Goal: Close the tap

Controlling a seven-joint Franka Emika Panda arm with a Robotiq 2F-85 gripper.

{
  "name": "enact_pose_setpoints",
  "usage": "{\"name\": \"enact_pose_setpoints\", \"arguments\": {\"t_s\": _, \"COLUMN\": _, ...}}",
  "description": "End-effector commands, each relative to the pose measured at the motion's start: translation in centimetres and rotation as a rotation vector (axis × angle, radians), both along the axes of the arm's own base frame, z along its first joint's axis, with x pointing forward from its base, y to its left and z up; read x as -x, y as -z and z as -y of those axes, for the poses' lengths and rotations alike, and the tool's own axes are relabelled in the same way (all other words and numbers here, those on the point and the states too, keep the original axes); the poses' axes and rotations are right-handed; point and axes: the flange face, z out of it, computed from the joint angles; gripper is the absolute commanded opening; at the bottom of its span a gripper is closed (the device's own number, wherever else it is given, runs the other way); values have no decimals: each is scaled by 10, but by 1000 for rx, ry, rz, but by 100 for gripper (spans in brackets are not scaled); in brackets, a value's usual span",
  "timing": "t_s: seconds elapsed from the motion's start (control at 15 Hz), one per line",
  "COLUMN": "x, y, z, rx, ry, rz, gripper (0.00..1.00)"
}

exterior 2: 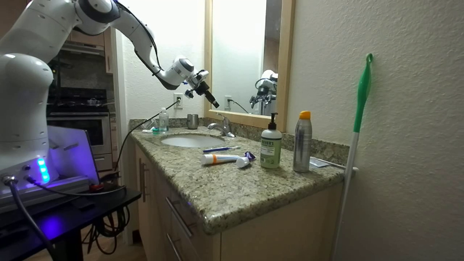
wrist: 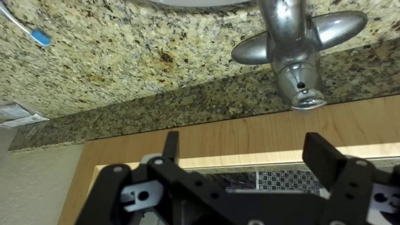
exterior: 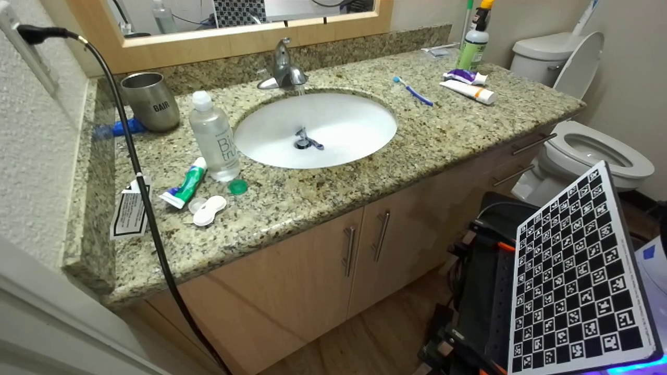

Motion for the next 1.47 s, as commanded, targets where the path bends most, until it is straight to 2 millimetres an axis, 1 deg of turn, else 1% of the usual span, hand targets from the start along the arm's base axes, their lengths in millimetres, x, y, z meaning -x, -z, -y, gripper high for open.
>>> {"name": "enact_pose_setpoints", "arguments": {"t_s": 0.0, "x": 1, "y": 13, "z": 7, "rx": -47, "ry": 26, "rz": -75, "gripper": 100}}
{"name": "enact_pose_setpoints", "arguments": {"t_s": 0.2, "x": 2, "y": 20, "z": 4, "rx": -110, "ry": 9, "rz": -133, "gripper": 100}}
{"name": "enact_pose_setpoints", "arguments": {"t_s": 0.4, "x": -2, "y": 19, "z": -11, "rx": -199, "ry": -67, "rz": -158, "gripper": 100}}
{"name": "enact_pose_setpoints", "arguments": {"t_s": 0.47, "x": -6, "y": 17, "z": -15, "rx": -207, "ry": -72, "rz": -152, "gripper": 100}}
{"name": "enact_pose_setpoints", "arguments": {"t_s": 0.53, "x": -9, "y": 10, "z": -17, "rx": -181, "ry": -88, "rz": -111, "gripper": 100}}
{"name": "enact_pose_setpoints", "arguments": {"t_s": 0.6, "x": -11, "y": -2, "z": -19, "rx": -171, "ry": -99, "rz": -64, "gripper": 100}}
{"name": "enact_pose_setpoints", "arguments": {"t_s": 0.67, "x": -16, "y": -16, "z": -17, "rx": -132, "ry": -99, "rz": 0, "gripper": 100}}
{"name": "enact_pose_setpoints", "arguments": {"t_s": 0.8, "x": -25, "y": -34, "z": -7, "rx": -92, "ry": -80, "rz": 77, "gripper": 100}}
{"name": "enact_pose_setpoints", "arguments": {"t_s": 0.93, "x": -30, "y": -36, "z": 9, "rx": -44, "ry": -19, "rz": 85, "gripper": 100}}
{"name": "enact_pose_setpoints", "arguments": {"t_s": 1.0, "x": -22, "y": -38, "z": 0, "rx": -91, "ry": -53, "rz": 68, "gripper": 100}}
{"name": "enact_pose_setpoints", "arguments": {"t_s": 1.07, "x": -22, "y": -41, "z": 6, "rx": -75, "ry": -37, "rz": 79, "gripper": 100}}
{"name": "enact_pose_setpoints", "arguments": {"t_s": 1.2, "x": -23, "y": -40, "z": 12, "rx": -67, "ry": -25, "rz": 82, "gripper": 100}}
{"name": "enact_pose_setpoints", "arguments": {"t_s": 1.27, "x": -27, "y": -31, "z": 14, "rx": -63, "ry": -4, "rz": 54, "gripper": 100}}
{"name": "enact_pose_setpoints", "arguments": {"t_s": 1.4, "x": -24, "y": -18, "z": 19, "rx": -97, "ry": 15, "rz": 4, "gripper": 100}}
